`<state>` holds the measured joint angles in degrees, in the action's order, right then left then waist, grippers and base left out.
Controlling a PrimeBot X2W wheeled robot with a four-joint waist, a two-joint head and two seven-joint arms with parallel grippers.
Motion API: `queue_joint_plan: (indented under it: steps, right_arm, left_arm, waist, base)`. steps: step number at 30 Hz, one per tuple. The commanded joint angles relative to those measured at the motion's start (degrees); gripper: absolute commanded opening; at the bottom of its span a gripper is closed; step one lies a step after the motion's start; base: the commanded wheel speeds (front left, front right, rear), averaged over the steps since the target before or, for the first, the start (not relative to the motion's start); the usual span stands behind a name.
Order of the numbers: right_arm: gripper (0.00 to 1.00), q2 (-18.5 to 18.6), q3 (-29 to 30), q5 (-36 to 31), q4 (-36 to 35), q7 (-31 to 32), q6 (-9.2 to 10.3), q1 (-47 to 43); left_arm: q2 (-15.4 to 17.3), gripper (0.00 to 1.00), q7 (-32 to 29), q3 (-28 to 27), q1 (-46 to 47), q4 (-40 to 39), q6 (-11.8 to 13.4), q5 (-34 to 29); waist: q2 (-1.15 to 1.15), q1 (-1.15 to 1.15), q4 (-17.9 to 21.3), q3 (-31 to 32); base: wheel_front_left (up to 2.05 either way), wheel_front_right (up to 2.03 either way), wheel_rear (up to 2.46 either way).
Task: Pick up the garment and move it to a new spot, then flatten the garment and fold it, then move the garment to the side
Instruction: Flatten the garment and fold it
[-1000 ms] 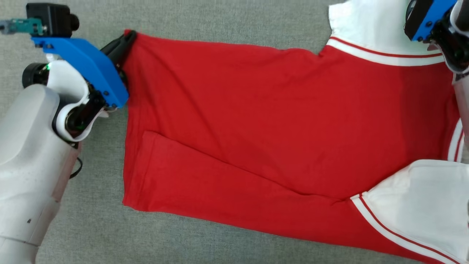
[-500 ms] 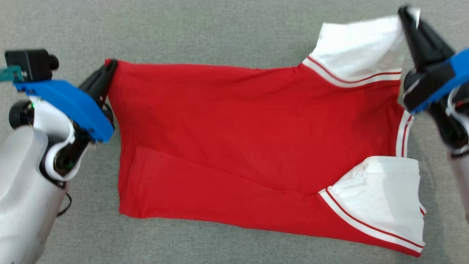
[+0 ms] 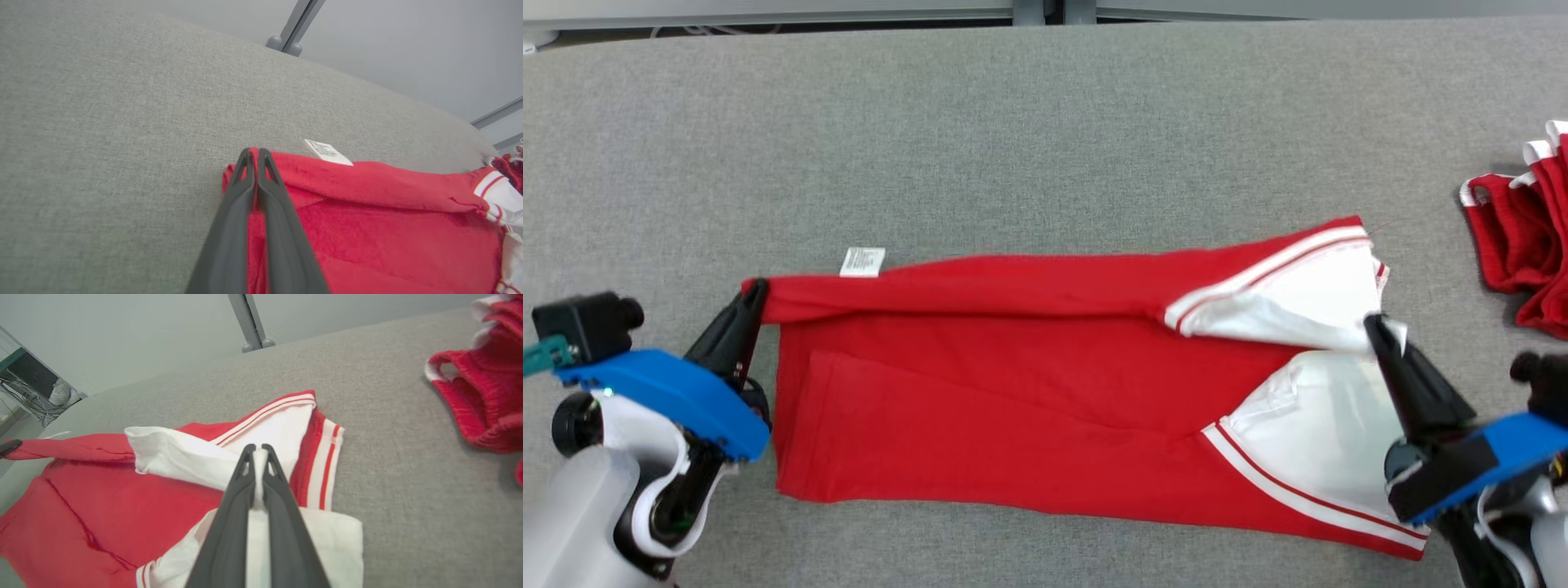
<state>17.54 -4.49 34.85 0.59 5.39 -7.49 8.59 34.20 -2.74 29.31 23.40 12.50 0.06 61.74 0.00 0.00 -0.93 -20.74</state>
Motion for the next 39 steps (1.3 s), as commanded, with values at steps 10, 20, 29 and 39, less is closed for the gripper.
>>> queue_joint_plan:
  steps: [10,20,29,39]
  right_arm:
    - [0.0,-6.82,5.12,-1.95,-3.13,0.5,-0.01,-11.91]
    - [1.0,-9.1,5.9,-8.19,-4.7,-5.95,-0.01,-13.62]
    - [1.0,-10.69,9.17,-18.52,-11.01,-7.04,-0.01,-10.48]
    - [1.0,-10.94,9.6,-20.81,-11.86,-4.62,-0.01,-10.16]
  left_arm:
    - [1.16,0.0,0.0,-1.05,-10.28,-5.5,3.62,3.96]
    - [-2.22,1.0,13.91,-1.02,-14.82,-6.0,9.62,-4.98]
    - [-4.79,1.0,17.95,-2.07,-15.37,-13.35,18.18,-21.01]
    - [-6.08,1.0,17.94,-2.31,-18.45,-15.7,19.66,-27.62]
  waist:
    - [0.0,0.0,1.02,1.92]
    - [0.0,0.0,1.15,4.54]
    - [0.0,0.0,1.33,7.46]
    - [0.0,0.0,0.7,9.02]
  base:
    - [0.0,0.0,0.0]
    - [0.0,0.0,0.0]
    - [0.0,0.0,0.0]
    - [0.0,0.0,0.0]
